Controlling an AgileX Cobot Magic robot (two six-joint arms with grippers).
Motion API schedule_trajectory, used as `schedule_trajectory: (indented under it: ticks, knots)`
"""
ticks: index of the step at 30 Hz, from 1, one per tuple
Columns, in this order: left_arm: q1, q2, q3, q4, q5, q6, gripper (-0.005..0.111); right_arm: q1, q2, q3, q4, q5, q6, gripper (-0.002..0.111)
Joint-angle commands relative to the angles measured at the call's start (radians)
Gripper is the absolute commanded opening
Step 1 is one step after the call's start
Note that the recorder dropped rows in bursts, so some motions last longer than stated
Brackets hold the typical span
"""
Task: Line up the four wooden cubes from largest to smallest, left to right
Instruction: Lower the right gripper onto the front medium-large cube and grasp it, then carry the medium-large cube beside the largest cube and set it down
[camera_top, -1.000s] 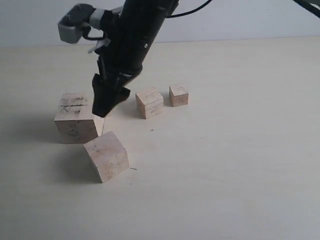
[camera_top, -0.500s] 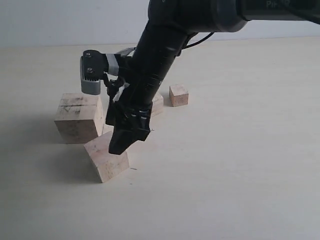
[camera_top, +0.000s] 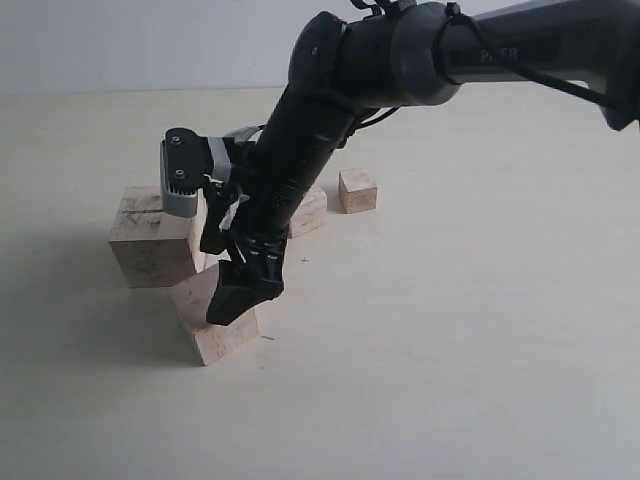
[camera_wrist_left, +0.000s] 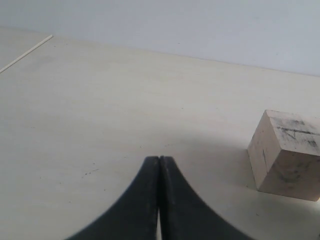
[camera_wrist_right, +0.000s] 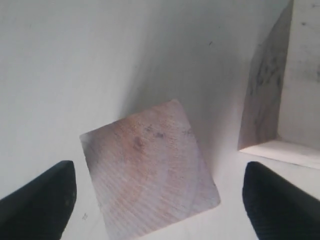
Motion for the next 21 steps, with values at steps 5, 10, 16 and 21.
schedule_trajectory:
  ticks: [5, 10, 16, 21]
  knots:
    - [0.002, -0.006, 0.004, 0.002, -0.013, -0.002, 0.000, -0.002, 0.007, 0.004, 0.014, 0.000, -0.052, 0.085]
    - [0.002, -0.006, 0.004, 0.002, -0.013, -0.002, 0.000, -0.002, 0.036, 0.004, 0.016, 0.024, -0.052, 0.085]
    - [0.002, -0.006, 0.004, 0.002, -0.013, -0.002, 0.000, -0.002, 0.051, 0.004, 0.011, 0.025, -0.052, 0.083]
    - [0.002, -0.006, 0.004, 0.002, -0.013, -0.002, 0.000, -0.002, 0.047, 0.004, 0.014, 0.026, -0.040, 0.056]
